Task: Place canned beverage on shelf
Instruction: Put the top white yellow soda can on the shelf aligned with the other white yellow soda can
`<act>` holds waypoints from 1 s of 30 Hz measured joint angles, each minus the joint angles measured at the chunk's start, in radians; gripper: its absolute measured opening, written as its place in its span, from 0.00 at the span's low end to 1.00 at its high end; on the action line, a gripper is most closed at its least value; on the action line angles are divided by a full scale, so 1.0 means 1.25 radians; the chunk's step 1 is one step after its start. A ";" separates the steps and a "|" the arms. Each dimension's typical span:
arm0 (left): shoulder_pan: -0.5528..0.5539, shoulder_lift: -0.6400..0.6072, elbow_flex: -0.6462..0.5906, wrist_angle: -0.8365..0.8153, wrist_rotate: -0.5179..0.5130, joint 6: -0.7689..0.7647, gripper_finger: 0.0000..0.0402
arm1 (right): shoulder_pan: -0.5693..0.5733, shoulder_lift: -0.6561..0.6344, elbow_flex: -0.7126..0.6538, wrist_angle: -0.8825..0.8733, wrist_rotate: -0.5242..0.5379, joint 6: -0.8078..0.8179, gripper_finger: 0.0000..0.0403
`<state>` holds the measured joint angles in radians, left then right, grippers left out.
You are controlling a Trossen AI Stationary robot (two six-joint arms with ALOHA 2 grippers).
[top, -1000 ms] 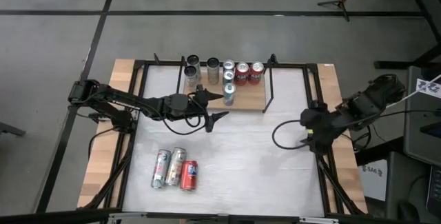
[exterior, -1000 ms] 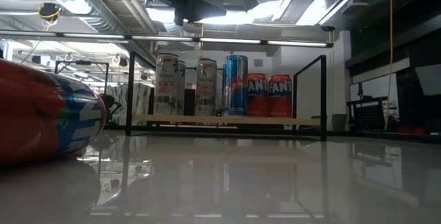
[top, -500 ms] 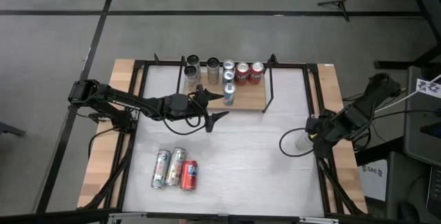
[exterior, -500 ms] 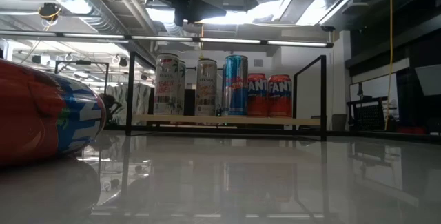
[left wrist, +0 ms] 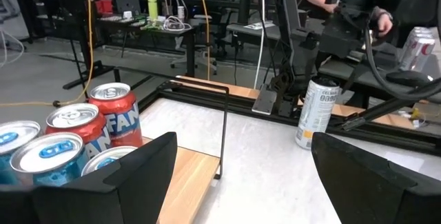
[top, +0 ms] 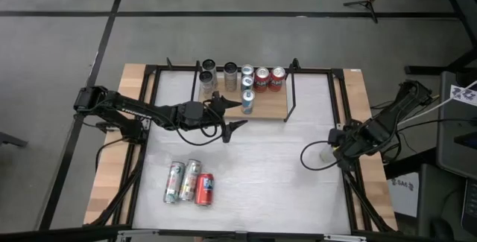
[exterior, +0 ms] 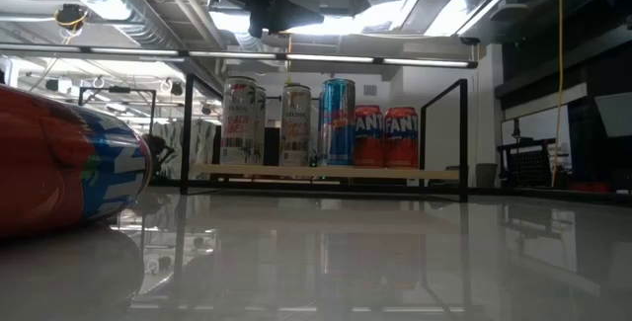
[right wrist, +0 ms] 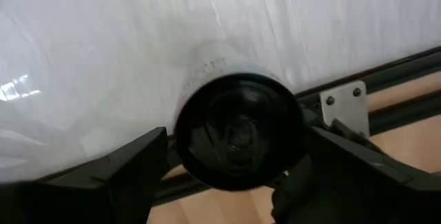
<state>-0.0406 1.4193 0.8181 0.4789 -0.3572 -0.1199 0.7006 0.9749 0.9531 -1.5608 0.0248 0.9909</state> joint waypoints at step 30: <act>0.000 0.000 0.000 0.000 -0.001 -0.008 0.82 | -0.001 0.062 0.000 0.053 0.029 -0.001 0.85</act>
<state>-0.0406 1.4193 0.8181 0.4789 -0.3580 -0.1294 0.6998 1.0519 0.9535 -1.4942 0.0616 0.9901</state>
